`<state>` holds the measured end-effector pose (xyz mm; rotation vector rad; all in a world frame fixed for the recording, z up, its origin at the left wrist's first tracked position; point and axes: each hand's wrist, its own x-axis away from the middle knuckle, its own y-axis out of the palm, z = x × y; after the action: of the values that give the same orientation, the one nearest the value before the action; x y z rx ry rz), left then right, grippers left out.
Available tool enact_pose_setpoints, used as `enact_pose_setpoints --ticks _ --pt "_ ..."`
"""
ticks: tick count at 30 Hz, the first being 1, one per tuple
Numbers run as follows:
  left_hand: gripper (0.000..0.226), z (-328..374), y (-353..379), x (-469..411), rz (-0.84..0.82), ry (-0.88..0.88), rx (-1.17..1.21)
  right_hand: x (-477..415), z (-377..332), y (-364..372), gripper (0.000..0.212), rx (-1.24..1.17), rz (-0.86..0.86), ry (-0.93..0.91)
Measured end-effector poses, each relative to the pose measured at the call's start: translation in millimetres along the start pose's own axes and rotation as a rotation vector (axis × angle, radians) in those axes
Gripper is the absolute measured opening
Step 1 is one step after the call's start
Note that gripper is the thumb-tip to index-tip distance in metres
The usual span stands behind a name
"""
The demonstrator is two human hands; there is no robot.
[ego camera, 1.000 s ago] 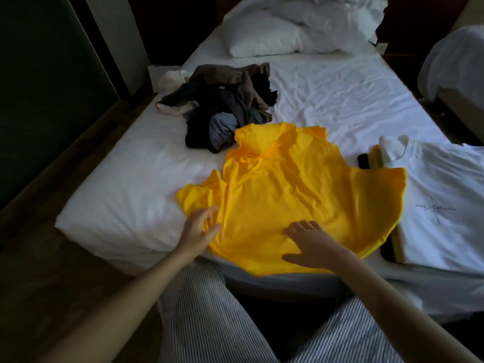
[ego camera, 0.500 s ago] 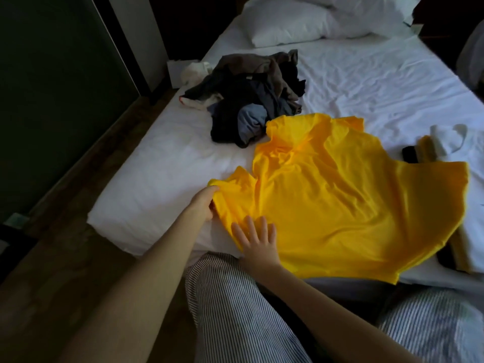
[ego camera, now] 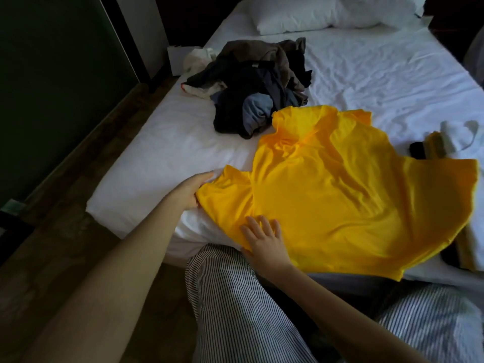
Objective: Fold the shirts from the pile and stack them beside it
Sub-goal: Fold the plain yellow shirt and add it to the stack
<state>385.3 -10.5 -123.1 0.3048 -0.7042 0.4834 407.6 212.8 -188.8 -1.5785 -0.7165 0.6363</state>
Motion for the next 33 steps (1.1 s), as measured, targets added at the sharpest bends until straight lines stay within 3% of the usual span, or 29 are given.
enact_pose_setpoints --ticks 3,5,9,12,16,21,24,26,28,30,31,33 --pt "0.061 12.0 7.5 -9.3 0.106 -0.001 -0.446 -1.5 -6.1 -4.0 0.037 -0.073 0.124 0.028" --pt "0.05 14.9 8.5 -15.4 0.202 0.044 -0.624 -2.3 -2.7 -5.2 0.012 -0.186 0.224 0.028" --pt "0.048 22.0 6.7 -16.3 0.212 0.08 -0.568 2.3 11.1 -13.0 0.017 -0.555 0.146 0.093" --pt "0.044 26.6 6.8 -16.0 0.192 0.004 -0.57 4.2 16.9 -20.0 0.015 -0.84 0.017 0.242" --pt "0.016 48.7 35.8 -7.3 0.103 0.016 -0.602 6.1 19.3 -21.1 0.026 -1.236 -0.006 0.482" --pt "0.027 61.8 112.9 4.0 -0.109 0.05 -0.406 18.3 27.1 -21.6 0.02 -1.751 -0.093 0.827" --pt "0.028 52.2 147.5 7.4 -0.252 0.09 -0.41 26.6 29.7 -17.8 0.012 -1.921 -0.141 0.841" --pt "0.022 40.3 156.6 2.8 -0.23 0.223 -0.478 31.0 29.8 -14.9 0.007 -1.94 -0.147 0.84" --pt "0.027 23.6 153.8 -5.8 -0.133 0.459 -0.631 31.9 30.6 -12.5 0.009 -1.928 -0.122 0.873" --pt "0.043 1.4 141.9 -11.3 -0.064 0.71 -0.951 30.1 29.7 -11.8 0.009 -1.89 -0.09 0.898" --pt "0.049 -12.1 134.3 -14.0 -0.051 0.787 -1.156 28.9 29.4 -10.8 0.01 -1.859 -0.081 0.909" --pt "0.053 -39.9 121.4 -20.0 -0.065 0.773 -1.522 27.7 28.2 -8.8 0.013 -1.8 -0.083 0.921"
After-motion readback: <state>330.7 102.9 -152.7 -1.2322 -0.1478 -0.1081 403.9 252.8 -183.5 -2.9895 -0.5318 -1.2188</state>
